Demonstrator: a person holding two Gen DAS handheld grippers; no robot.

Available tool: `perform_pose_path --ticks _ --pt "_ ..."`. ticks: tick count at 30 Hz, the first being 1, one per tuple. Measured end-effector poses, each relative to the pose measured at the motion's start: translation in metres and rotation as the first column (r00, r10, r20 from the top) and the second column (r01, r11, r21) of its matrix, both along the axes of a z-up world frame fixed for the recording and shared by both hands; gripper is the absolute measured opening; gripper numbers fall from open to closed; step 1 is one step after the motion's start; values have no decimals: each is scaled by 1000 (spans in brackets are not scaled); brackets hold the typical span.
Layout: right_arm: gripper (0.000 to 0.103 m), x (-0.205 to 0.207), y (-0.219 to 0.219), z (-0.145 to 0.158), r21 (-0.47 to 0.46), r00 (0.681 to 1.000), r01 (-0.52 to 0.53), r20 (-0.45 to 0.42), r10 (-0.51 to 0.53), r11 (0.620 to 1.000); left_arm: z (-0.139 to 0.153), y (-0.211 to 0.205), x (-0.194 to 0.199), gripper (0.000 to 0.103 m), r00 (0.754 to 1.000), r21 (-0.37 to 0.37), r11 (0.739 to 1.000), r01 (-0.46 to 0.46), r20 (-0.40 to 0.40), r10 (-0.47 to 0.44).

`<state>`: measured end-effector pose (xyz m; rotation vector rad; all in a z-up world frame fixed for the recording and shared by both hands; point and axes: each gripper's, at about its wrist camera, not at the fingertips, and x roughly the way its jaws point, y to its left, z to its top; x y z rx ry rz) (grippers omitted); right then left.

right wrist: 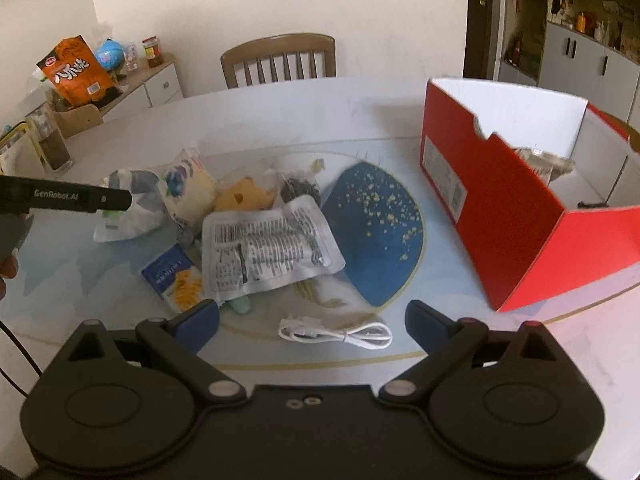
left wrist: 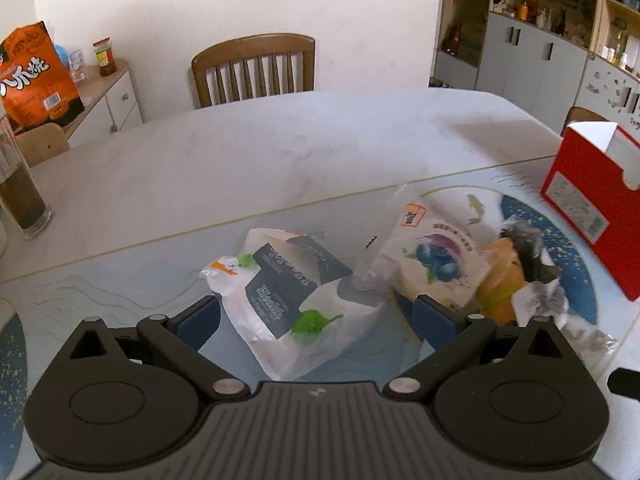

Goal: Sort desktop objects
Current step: 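Reach the right gripper to the white cable while the left gripper approaches the white bag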

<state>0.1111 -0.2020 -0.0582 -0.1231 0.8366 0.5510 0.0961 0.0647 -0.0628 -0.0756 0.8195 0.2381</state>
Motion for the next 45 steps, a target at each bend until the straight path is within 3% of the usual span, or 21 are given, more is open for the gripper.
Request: perform_pose_path --ticks 14,35,45 --pt "100 15 6 -29 -24 997 66 -45 -67 998 -22 -1 23 103 999 43 999 -16 -49 18" --pt "94 14 12 -37 -36 995 78 -52 -80 996 -38 17 36 102 996 -10 998 -58 -67 57" --pt "79 12 10 -35 -42 996 76 -36 -78 996 -35 22 31 88 998 -42 998 -50 -33 48"
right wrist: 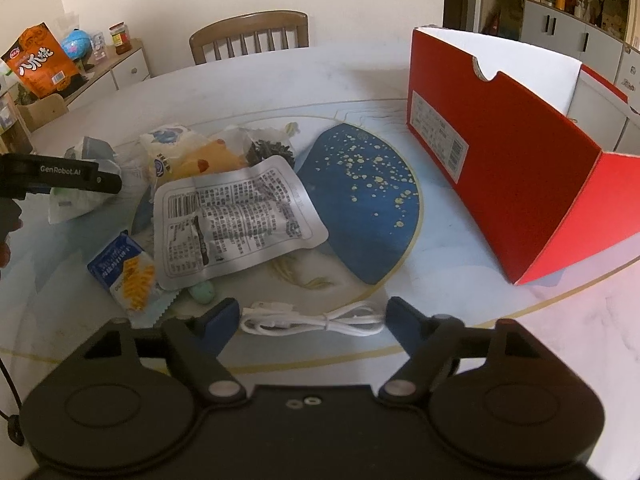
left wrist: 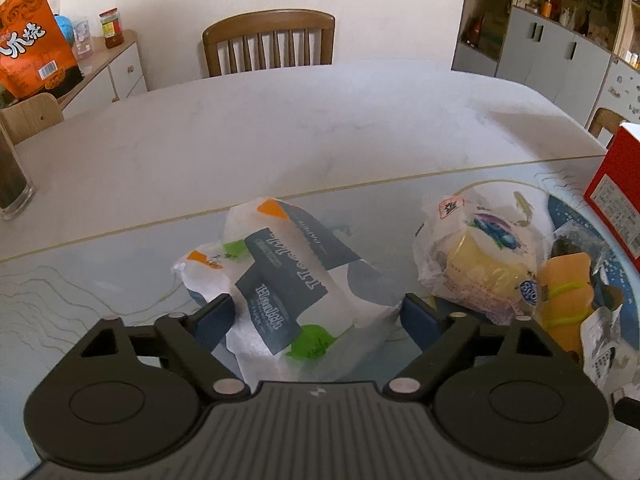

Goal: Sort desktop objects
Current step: 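Reach the right gripper to the white cable while the left gripper approaches the white bag, then grasp the white cable with the right gripper while the left gripper grasps the white bag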

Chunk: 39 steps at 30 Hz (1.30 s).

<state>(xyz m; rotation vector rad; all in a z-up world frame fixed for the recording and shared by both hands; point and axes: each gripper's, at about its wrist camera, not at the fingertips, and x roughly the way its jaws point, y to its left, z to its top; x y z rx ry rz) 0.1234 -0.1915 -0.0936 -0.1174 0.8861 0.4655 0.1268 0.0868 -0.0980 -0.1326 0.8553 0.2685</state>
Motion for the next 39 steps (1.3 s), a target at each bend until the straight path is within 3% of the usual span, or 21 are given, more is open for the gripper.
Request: perform_pose_path --ticks 7,15,28,39 --pt "78 -2 -1 2 7 1000 1 -10 -1 1000 8 -2 -7 63 999 -2 1000 23 34 -23" --pt "78 -8 -2 12 6 1000 -6 12 6 1000 20 -4 -15 45 997 18 999 42 65 -43" --pt "78 -21 -16 39 14 998 17 59 -18 1000 42 6 -43 43 993 1 1000 23 116 -23" --pt "78 -31 -23 73 29 994 31 107 -34 999 78 -15 -67 43 976 -46 993 111 194 -100"
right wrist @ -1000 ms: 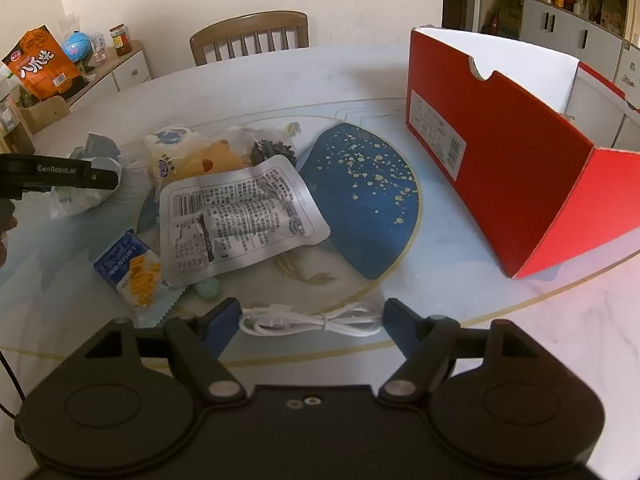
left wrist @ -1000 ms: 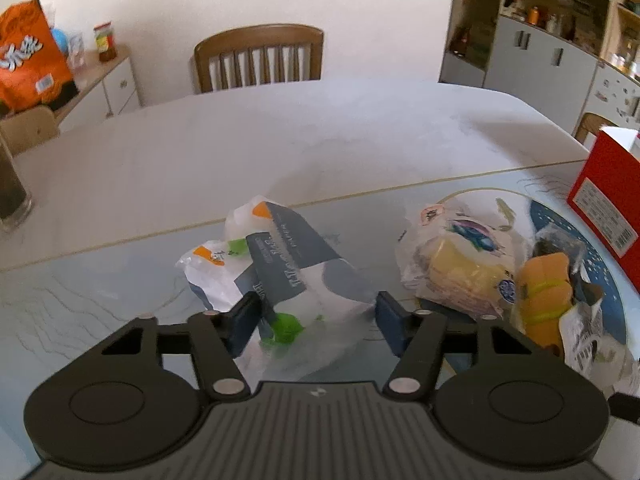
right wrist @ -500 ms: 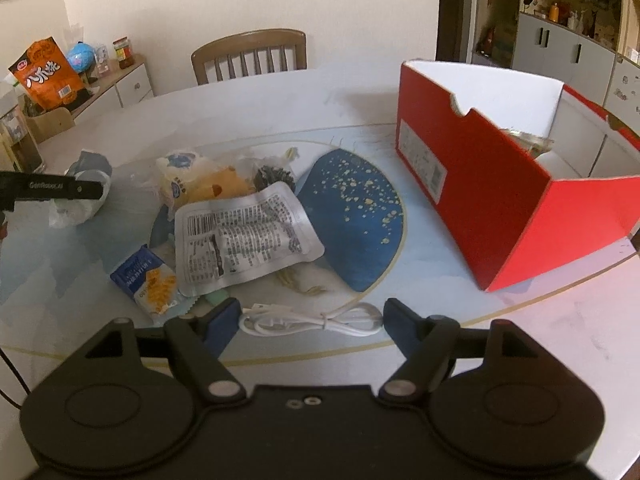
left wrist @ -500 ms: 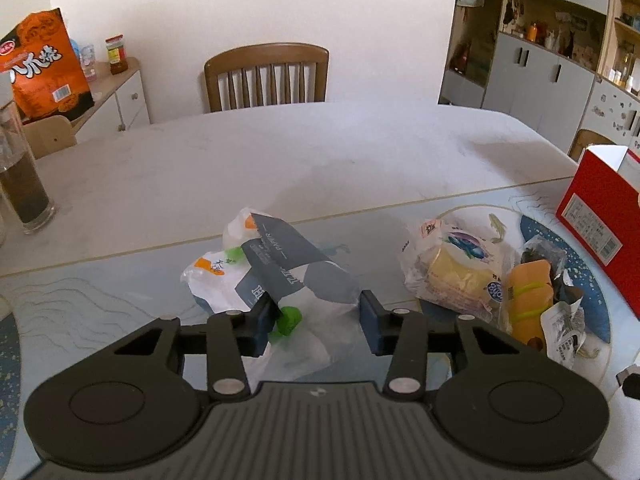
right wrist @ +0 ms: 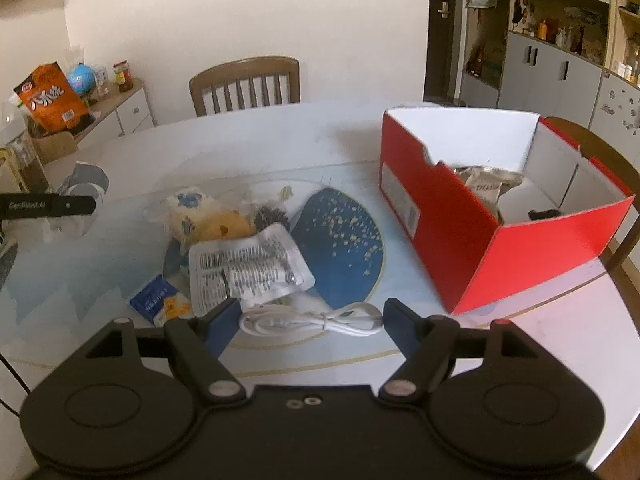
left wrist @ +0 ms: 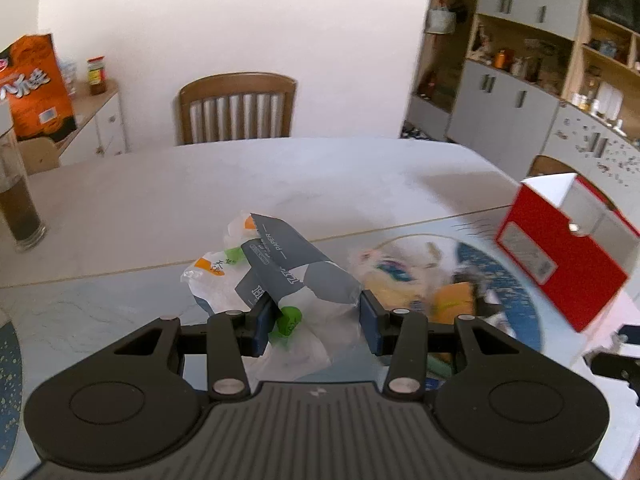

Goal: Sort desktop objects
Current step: 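Grasp the white cable with the right gripper while the left gripper grasps the white bag, then carry the white cable and white bag over the red shoebox and lower them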

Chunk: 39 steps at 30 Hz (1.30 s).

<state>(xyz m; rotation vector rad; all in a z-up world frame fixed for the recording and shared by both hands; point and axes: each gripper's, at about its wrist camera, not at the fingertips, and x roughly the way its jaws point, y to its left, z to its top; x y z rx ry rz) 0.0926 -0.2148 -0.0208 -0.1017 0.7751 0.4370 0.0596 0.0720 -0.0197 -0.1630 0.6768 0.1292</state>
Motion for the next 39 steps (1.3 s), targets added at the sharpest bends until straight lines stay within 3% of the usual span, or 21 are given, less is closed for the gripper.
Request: perform_pose_path --ticks 18,39 --pt "78 7 -34 50 48 998 14 62 -17 999 43 -80 -11 43 979 -14 978 206 14 -206" --pt "78 83 -120 61 66 997 -23 76 18 998 58 -210 58 43 942 7 942 335 17 -335"
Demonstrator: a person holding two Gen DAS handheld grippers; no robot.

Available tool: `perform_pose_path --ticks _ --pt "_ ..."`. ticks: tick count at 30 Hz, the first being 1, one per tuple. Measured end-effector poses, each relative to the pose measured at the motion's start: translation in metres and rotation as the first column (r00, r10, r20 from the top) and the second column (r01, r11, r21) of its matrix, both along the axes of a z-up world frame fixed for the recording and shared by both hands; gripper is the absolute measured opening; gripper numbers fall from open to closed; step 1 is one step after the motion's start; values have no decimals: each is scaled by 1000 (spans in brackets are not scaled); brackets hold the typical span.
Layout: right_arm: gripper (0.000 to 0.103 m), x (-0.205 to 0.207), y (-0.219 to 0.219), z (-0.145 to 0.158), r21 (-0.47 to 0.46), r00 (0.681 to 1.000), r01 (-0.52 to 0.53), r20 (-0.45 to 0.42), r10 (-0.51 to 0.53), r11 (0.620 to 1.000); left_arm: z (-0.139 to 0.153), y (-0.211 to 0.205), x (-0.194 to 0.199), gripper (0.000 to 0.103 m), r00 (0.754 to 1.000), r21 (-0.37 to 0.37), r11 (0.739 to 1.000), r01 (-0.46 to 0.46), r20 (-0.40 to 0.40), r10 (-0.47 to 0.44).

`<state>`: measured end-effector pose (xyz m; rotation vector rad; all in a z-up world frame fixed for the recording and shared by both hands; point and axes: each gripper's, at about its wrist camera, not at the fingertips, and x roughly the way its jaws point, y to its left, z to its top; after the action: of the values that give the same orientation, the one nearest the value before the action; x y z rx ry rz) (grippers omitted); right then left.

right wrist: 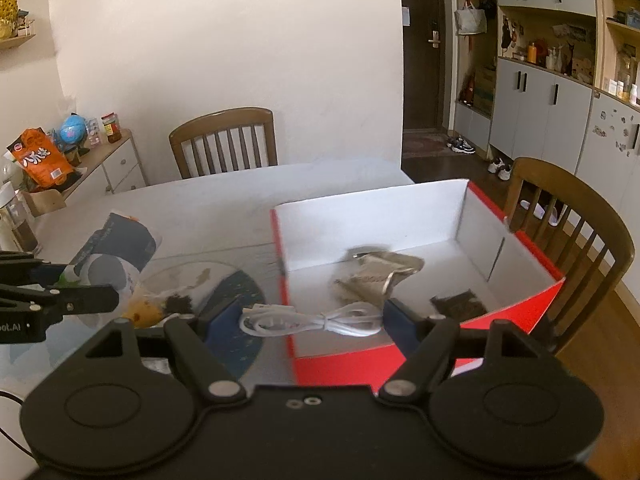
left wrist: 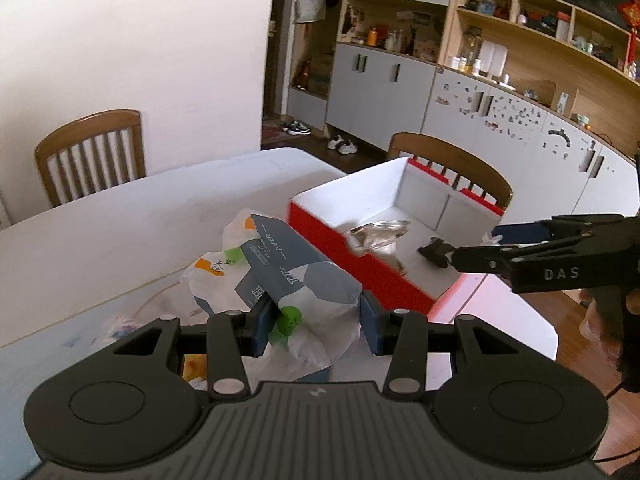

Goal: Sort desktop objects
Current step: 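Carry the white cable and white bag over the red shoebox and lower them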

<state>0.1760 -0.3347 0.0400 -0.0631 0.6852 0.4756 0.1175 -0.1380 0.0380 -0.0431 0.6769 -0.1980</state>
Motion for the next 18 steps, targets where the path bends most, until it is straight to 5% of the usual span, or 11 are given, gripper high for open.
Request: perform_pose_path --ticks 18 --pt "78 63 -66 -3 -18 1000 -30 -5 30 999 0 -97 59 44 993 60 992 113 -26 -112"
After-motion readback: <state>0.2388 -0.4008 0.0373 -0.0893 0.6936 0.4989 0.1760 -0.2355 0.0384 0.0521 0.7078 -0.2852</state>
